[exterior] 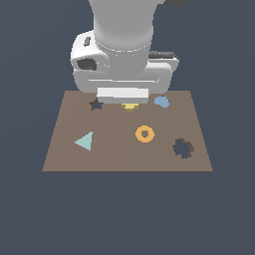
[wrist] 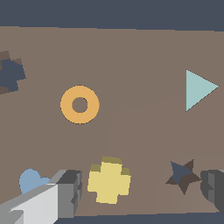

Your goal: Insert a designated object into the corresponding slot on a board.

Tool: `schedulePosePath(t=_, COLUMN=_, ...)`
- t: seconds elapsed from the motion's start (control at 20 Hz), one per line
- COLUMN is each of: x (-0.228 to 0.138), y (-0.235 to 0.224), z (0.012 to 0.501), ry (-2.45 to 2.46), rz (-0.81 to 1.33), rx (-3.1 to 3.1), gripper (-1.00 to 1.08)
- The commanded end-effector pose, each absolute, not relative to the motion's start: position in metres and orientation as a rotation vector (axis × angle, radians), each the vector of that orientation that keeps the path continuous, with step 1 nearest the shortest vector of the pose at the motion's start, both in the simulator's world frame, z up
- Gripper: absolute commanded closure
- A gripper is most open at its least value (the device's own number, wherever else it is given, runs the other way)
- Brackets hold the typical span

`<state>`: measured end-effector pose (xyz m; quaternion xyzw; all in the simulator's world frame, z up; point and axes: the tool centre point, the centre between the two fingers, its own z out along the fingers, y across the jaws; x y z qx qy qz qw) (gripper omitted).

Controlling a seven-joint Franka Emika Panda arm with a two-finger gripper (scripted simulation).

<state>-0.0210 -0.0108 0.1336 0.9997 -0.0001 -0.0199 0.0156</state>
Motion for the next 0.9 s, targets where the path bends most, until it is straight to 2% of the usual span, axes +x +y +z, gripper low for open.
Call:
schedulePosePath(t=0.0, x=-0.027, y=-0.01, z=0.127, ry=-0.019, rz=-0.058, rx=3.112, gripper=-0.92)
schedulePosePath(t=0.85, x=-0.079, y=0.008, z=0.057, ry=-0.202, rz=-0.005, rx=3.132, gripper=-0.92)
